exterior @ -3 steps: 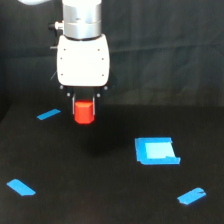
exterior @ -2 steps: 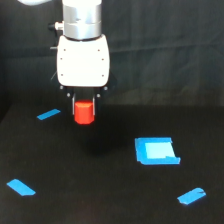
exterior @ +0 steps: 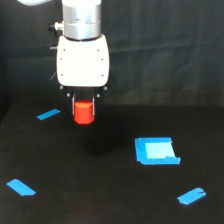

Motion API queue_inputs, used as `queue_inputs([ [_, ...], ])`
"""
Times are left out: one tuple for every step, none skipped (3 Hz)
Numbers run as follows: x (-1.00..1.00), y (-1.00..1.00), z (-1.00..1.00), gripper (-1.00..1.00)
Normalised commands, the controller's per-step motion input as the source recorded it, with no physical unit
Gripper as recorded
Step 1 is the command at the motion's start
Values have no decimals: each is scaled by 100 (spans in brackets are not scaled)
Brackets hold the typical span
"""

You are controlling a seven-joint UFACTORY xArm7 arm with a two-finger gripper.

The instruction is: Pick up the red object from the table

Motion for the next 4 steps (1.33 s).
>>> queue_inputs([
  [0, 15, 3, -95],
  [7, 7, 17, -92],
  [-2, 6, -6, -100],
  [-13, 9, 13, -100],
])
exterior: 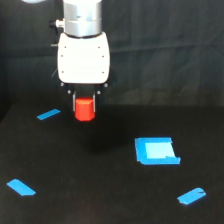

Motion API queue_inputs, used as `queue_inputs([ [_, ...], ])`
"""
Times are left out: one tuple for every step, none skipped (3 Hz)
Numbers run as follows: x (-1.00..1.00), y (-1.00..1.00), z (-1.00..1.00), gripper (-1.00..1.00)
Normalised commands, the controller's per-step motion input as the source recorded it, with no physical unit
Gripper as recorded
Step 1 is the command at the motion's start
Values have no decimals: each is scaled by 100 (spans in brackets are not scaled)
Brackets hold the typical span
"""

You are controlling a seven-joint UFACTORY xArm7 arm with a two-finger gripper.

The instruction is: Pick up the red object from the table

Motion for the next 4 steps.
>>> queue_inputs([
  [-4, 15, 3, -99],
  [-1, 10, 16, -98],
  [9, 10, 8, -96],
  [2, -5, 19, -100],
])
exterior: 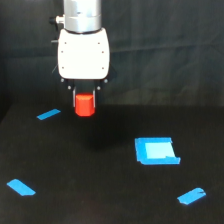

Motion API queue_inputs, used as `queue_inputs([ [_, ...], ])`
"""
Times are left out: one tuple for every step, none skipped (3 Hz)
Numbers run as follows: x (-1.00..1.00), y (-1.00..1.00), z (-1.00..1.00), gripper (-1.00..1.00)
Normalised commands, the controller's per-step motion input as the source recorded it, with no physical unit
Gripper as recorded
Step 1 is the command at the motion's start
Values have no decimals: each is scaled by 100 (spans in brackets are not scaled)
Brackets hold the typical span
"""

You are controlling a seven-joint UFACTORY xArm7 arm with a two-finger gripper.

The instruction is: Pick up the red object from the table

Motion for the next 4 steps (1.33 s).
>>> queue_inputs([
  [0, 8, 18, -100],
  [11, 3, 12, -94],
  [-4, -15, 12, -100],
  [7, 6, 19, -94],
])
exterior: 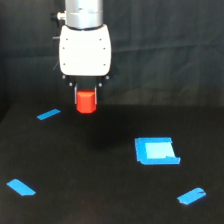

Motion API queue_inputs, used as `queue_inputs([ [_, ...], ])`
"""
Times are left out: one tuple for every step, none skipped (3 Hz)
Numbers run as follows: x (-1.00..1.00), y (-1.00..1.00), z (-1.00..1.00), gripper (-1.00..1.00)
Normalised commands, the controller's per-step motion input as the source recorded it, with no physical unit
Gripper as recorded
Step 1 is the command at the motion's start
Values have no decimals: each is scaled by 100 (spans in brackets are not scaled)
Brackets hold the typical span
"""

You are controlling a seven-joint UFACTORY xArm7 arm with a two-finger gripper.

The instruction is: Pick up the red object from the table

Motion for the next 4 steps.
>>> queue_inputs([
  [2, 0, 9, -100],
  [5, 1, 5, -97],
  [3, 5, 1, -100],
  [-2, -5, -1, -92],
])
